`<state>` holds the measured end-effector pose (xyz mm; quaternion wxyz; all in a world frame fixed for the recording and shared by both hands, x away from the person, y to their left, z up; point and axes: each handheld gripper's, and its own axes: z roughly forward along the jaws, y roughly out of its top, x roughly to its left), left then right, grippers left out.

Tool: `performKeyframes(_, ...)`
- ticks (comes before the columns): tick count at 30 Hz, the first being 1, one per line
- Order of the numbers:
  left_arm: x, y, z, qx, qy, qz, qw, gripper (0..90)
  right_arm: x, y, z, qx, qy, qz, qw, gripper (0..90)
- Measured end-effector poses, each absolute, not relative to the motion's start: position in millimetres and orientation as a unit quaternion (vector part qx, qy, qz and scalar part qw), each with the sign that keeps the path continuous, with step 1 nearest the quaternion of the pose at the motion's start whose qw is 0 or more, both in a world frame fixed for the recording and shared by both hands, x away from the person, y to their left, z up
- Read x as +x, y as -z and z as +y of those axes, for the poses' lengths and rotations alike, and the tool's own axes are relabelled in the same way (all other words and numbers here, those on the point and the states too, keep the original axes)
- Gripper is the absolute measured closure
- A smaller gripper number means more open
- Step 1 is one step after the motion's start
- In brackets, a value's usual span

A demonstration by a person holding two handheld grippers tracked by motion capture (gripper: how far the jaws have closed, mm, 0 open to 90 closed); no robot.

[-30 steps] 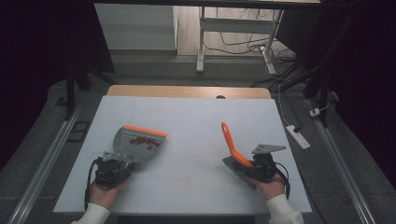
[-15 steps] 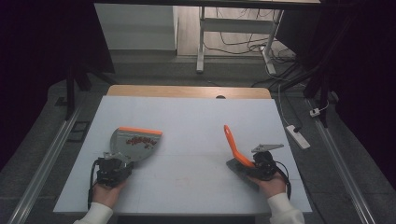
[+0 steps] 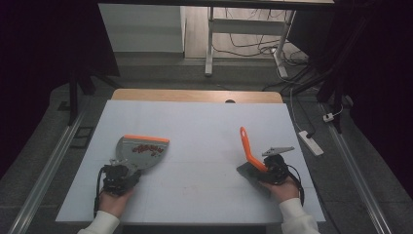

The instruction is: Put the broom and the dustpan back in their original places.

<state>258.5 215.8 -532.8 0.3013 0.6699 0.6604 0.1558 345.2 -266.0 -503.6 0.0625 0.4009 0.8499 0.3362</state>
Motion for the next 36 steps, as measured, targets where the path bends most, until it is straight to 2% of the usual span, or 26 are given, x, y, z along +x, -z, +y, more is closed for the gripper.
performKeyframes(7,257.8,532.2,213.9,0.679,-0.15,0.65,0.305,55.9,349.9,505.0,-269.1,0.408,-0.332,0.848,0.068,54.2)
performKeyframes(14,256.1,530.4,218.1,0.685,-0.151,0.642,0.31,42.3,353.6,507.5,-272.7,0.416,-0.327,0.846,0.065,46.0)
performKeyframes(18,253.9,528.8,222.2,0.687,-0.154,0.639,0.311,33.2,354.5,509.4,-272.0,0.423,-0.318,0.845,0.079,36.8)
performKeyframes(28,245.9,520.1,230.9,0.69,-0.184,0.627,0.312,26.8,355.8,509.3,-274.3,0.443,-0.312,0.834,0.101,30.9)
performKeyframes(36,242.4,507.0,240.9,0.719,-0.184,0.578,0.34,25.7,347.0,496.7,-274.6,0.425,-0.339,0.827,0.14,33.8)
